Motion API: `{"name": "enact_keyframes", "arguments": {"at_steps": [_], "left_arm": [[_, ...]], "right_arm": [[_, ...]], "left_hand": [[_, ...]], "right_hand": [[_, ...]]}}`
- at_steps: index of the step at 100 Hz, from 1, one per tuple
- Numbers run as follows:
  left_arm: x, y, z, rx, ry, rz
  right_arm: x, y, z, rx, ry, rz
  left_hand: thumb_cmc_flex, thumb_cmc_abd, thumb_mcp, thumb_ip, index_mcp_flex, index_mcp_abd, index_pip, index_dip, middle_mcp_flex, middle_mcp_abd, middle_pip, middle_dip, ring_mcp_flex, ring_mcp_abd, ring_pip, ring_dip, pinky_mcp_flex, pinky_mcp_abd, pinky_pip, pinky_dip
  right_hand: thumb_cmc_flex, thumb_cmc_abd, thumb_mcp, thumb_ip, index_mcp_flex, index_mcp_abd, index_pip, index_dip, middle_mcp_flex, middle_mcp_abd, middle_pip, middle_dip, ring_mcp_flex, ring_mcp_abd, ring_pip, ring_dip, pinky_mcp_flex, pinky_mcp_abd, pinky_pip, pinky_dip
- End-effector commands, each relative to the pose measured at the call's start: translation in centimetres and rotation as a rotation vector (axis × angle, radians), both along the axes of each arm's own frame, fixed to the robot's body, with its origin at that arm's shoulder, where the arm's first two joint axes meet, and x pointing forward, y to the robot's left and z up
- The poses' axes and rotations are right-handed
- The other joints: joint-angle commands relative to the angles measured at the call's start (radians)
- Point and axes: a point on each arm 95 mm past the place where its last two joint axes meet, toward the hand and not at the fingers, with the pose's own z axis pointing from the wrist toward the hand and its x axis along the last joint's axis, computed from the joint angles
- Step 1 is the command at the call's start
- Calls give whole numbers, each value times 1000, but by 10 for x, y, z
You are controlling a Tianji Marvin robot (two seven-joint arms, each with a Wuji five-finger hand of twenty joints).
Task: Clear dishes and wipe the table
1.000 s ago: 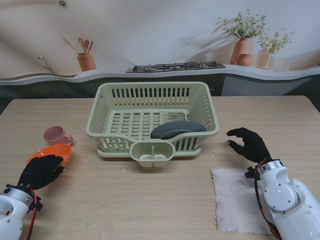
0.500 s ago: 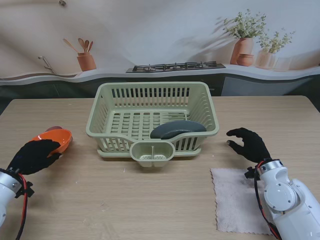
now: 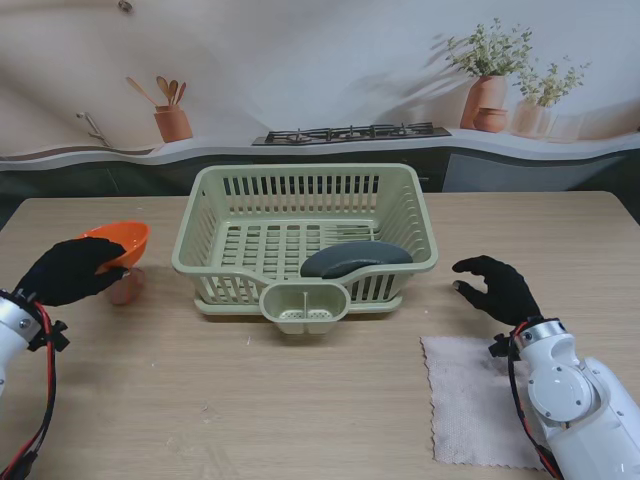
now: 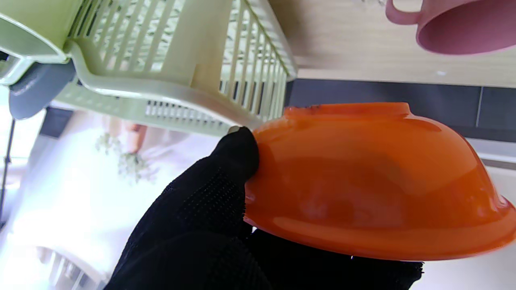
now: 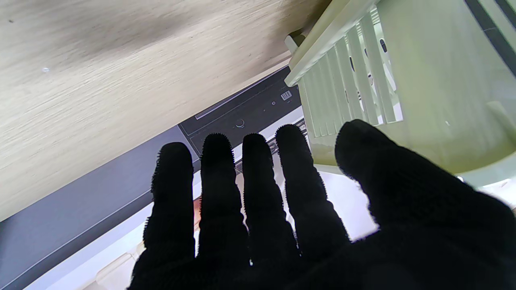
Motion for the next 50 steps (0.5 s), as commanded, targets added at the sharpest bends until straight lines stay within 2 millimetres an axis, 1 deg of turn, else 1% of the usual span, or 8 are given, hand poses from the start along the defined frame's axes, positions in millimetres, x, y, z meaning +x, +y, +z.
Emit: {"name": "enact_keyframes", "arguments": {"at_steps": [1, 30, 50], "left_arm": [[7, -4, 14, 7, -15, -25], [34, -23, 45, -8, -19, -103], [52, -48, 63, -21, 18, -163]], "right_arm": [[-1, 3, -1, -2, 10, 12], [-2, 5, -2, -1, 24, 11], [-2, 6, -3, 2, 24, 8]], "left_hand": [[104, 23, 85, -1, 43, -94, 41, 12, 9, 33, 14, 7, 27, 71, 18, 21, 36, 10, 86, 35], [103, 22, 83, 0, 46, -103, 44, 13, 15, 27, 17, 8, 34, 62, 16, 19, 37, 5, 88, 34], [102, 21, 82, 1, 47, -109, 46, 13, 19, 22, 17, 7, 41, 55, 15, 18, 42, -1, 93, 34]], "right_hand": [[-20, -21, 11, 34, 22, 5, -8, 8, 13, 0, -13, -12, 9, -1, -14, -2, -11, 5, -18, 9], [-20, -20, 10, 33, 22, 4, -9, 8, 13, 0, -12, -12, 9, -2, -15, -2, -11, 6, -19, 9], [-20, -21, 11, 34, 23, 5, -9, 8, 12, -1, -13, -12, 10, -2, -15, -2, -13, 6, -20, 9]]}}
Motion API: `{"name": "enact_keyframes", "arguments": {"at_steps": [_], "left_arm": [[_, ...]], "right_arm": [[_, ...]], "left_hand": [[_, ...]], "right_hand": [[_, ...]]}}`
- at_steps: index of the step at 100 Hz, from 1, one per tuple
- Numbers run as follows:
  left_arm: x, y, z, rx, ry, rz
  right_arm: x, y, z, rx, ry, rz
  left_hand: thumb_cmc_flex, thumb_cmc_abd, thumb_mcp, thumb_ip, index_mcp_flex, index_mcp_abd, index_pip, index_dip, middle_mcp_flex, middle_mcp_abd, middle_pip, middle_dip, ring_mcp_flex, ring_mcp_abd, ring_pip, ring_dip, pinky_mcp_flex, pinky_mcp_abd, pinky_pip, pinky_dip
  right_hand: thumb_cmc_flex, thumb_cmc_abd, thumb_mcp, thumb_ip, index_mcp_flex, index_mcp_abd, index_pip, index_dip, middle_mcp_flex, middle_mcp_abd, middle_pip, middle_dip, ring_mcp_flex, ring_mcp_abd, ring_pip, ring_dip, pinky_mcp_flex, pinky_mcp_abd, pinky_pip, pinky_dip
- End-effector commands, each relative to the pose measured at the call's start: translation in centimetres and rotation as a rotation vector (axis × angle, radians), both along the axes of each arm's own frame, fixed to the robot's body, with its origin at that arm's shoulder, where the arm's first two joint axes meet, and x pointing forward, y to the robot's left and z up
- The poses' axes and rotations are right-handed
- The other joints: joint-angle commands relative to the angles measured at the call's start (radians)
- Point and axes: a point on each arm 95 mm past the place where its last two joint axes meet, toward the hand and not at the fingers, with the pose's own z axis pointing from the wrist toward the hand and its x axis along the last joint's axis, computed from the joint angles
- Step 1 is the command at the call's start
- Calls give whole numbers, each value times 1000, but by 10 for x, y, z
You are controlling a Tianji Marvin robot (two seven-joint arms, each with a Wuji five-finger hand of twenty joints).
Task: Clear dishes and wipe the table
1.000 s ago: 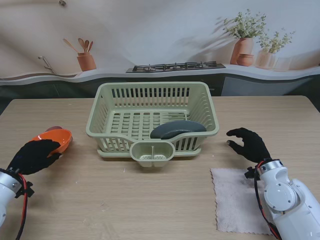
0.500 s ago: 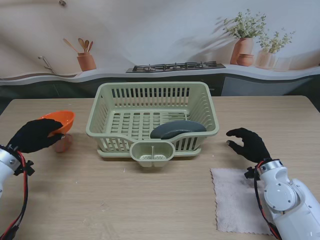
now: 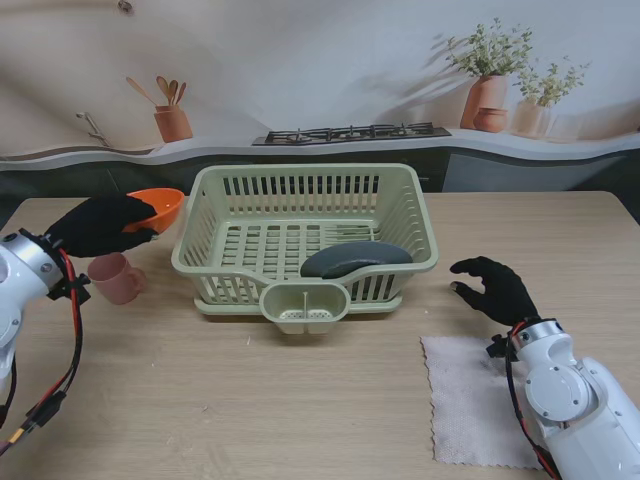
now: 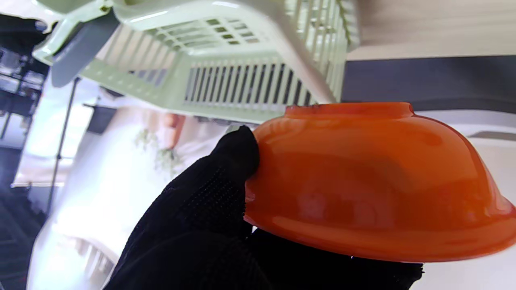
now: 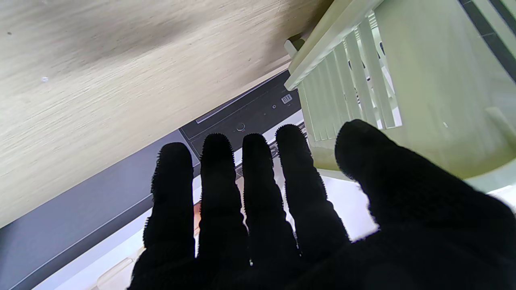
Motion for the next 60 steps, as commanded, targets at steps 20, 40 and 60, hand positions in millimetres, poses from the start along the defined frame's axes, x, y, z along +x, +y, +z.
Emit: {"name": "enact_keyframes", "arguments": {"at_steps": [20, 40, 60], "left_arm": [[22, -41, 22, -13, 47, -54], [41, -72, 23, -32, 96, -74], [59, -101, 23, -53, 123, -77]], "right_arm": [[-2, 2, -1, 2, 7, 9], [-3, 3, -1, 5, 8, 12], [-4, 3, -1, 9, 11, 10]], "left_hand": [[102, 30, 81, 1, 38, -108, 39, 13, 18, 20, 16, 6, 32, 53, 13, 17, 37, -5, 86, 32], [101, 29, 80, 1, 39, -112, 38, 11, 19, 20, 14, 5, 32, 53, 13, 17, 37, -5, 87, 31], [100, 27, 82, 2, 42, -112, 37, 5, 23, 17, 12, 4, 37, 48, 9, 14, 40, -6, 89, 30]], "right_hand": [[-20, -20, 11, 34, 23, 5, -9, 8, 13, 0, -13, -13, 9, -1, -15, -2, -10, 6, -21, 9], [-19, -21, 12, 34, 24, 6, -10, 8, 14, -1, -14, -13, 9, -1, -16, -2, -10, 6, -21, 10], [-20, -21, 11, 34, 26, 4, -11, 8, 16, -2, -13, -13, 9, -2, -16, -2, -11, 6, -22, 10]]}}
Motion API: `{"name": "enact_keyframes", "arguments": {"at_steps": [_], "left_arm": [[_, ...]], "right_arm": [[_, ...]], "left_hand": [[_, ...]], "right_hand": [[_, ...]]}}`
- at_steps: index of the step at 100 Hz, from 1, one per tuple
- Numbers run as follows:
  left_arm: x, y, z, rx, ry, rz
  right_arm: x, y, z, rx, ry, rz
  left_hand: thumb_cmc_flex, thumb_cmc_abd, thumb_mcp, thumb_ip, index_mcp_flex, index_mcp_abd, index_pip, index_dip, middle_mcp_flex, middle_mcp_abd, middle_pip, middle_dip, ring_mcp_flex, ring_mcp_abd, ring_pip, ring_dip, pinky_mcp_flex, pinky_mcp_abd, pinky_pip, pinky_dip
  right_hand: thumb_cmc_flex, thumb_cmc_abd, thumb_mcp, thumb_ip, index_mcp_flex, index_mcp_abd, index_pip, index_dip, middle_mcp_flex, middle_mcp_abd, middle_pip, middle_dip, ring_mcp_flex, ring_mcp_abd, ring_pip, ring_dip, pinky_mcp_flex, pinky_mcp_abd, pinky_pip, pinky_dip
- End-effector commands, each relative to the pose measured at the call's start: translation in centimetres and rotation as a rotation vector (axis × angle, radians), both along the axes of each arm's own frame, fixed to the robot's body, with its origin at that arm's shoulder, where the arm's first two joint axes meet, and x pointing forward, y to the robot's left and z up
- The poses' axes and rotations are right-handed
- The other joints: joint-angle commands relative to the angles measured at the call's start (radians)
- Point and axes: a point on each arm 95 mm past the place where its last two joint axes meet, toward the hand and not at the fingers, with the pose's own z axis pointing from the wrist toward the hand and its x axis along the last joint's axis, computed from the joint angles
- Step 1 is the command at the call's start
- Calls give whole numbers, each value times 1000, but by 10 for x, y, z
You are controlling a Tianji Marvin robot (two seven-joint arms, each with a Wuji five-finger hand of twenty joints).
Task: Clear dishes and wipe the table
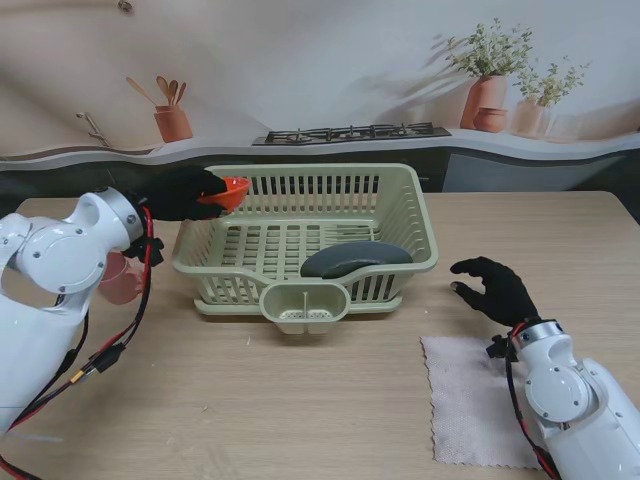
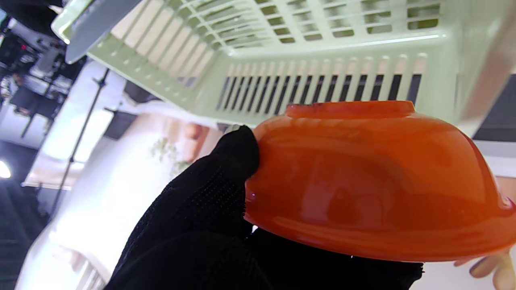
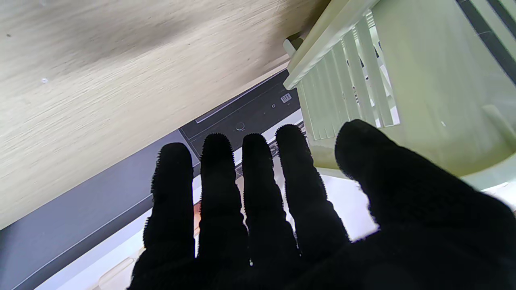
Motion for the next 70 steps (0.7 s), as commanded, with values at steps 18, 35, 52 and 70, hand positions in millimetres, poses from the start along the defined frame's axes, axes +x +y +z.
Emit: {"name": "enact_keyframes", "arguments": {"at_steps": [18, 35, 52, 70], "left_arm": [[17, -29, 4, -24, 17, -15], [29, -44, -1, -46, 33, -13], [39, -59, -8, -72, 58, -13], [49, -71, -17, -90, 82, -12]], "right_arm": [[-3, 2, -2, -7, 14, 13], [-4, 1, -3, -19, 15, 20], [-4, 0, -2, -17, 14, 21], [-4, -1, -1, -11, 11, 24]], "left_hand": [[99, 28, 81, 2, 44, -114, 37, 3, 24, 14, 12, 4, 30, 47, 7, 12, 34, -7, 90, 29], [98, 29, 81, 3, 45, -122, 38, 2, 24, 11, 12, 4, 32, 44, 5, 10, 34, -10, 91, 29], [98, 27, 80, 4, 47, -125, 39, -1, 25, 6, 10, 3, 32, 39, -2, 6, 28, -15, 88, 26], [96, 24, 82, 4, 50, -131, 41, -3, 30, 0, 6, 1, 33, 35, -7, 2, 27, -18, 88, 25]], "right_hand": [[-20, -20, 10, 33, 25, 6, -10, 9, 14, -2, -14, -13, 8, -2, -16, -2, -10, 5, -18, 10], [-19, -20, 10, 34, 27, 6, -10, 9, 14, -1, -14, -13, 9, -1, -16, -2, -12, 6, -18, 10], [-19, -21, 11, 34, 27, 6, -11, 9, 14, 0, -15, -13, 9, -1, -16, -2, -11, 6, -18, 10], [-20, -20, 10, 34, 27, 6, -12, 9, 15, 0, -15, -13, 10, 0, -16, -2, -11, 7, -18, 10]]}}
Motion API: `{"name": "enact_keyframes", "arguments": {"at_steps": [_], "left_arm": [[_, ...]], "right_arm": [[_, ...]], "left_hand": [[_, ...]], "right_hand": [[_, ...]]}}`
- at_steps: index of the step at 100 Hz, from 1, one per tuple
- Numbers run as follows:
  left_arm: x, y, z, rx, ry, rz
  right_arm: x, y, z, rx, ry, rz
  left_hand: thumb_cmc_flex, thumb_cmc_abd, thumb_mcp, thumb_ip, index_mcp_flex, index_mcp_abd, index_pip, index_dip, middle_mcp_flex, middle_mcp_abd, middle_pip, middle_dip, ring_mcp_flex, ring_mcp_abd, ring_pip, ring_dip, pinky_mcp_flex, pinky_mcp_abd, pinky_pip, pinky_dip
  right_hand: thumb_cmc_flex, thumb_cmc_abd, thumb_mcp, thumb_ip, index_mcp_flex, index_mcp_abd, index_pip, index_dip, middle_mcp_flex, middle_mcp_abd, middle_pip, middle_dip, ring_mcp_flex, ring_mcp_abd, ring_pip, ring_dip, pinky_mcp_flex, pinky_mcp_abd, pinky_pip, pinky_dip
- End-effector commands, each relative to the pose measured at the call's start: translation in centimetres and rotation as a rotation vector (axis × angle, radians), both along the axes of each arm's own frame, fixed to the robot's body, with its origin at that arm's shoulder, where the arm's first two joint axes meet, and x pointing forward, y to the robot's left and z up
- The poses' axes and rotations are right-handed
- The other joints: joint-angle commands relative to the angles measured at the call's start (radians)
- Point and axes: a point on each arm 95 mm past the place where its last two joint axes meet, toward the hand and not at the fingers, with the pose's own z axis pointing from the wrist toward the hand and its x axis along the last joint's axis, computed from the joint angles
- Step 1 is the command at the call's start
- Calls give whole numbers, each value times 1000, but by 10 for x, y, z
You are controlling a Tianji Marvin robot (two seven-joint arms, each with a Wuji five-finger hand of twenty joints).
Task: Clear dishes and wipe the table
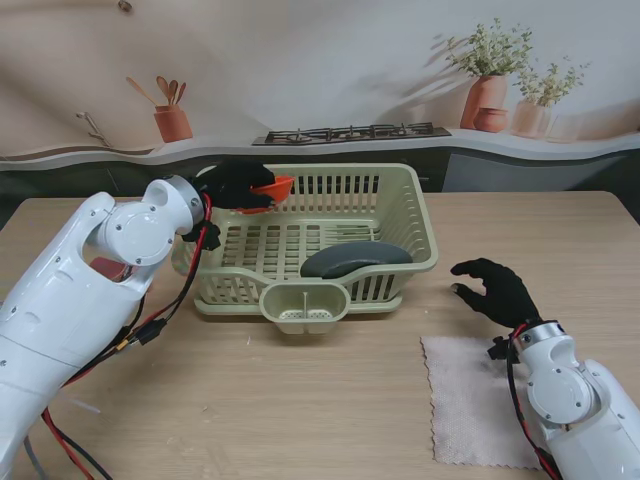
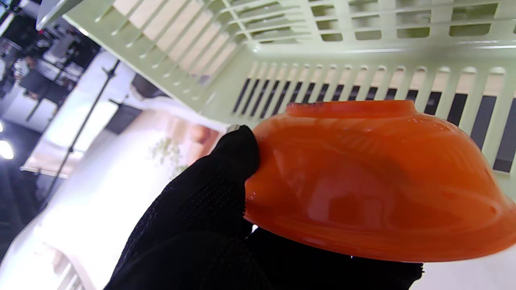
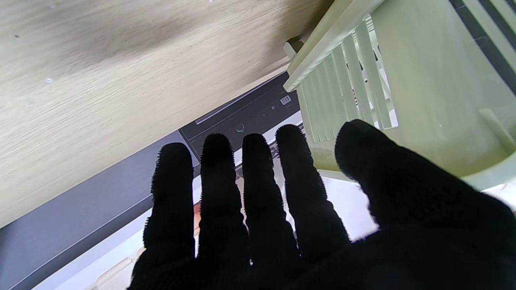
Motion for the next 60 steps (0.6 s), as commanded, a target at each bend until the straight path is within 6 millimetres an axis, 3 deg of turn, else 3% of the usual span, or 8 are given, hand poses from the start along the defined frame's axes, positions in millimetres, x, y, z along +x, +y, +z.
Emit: {"name": "enact_keyframes", "arguments": {"at_steps": [1, 60], "left_arm": [[3, -9, 2, -19, 10, -4], [27, -29, -25, -38, 94, 52]], "right_arm": [[-2, 1, -1, 0, 9, 16], [-3, 5, -2, 22, 17, 19]], "left_hand": [[96, 24, 82, 5, 50, -127, 41, -3, 22, 0, 6, 1, 29, 37, -3, 2, 25, -18, 87, 25], [89, 18, 93, 4, 57, -138, 44, -10, 32, -8, -5, 0, 29, 33, -12, -5, 21, -21, 82, 18]], "right_hand": [[-20, -20, 10, 34, 26, 6, -9, 9, 15, 0, -15, -13, 9, 0, -16, -2, -10, 7, -17, 10], [-20, -20, 10, 34, 28, 4, -9, 11, 16, -1, -15, -13, 9, -1, -18, -2, -11, 7, -18, 11]]}}
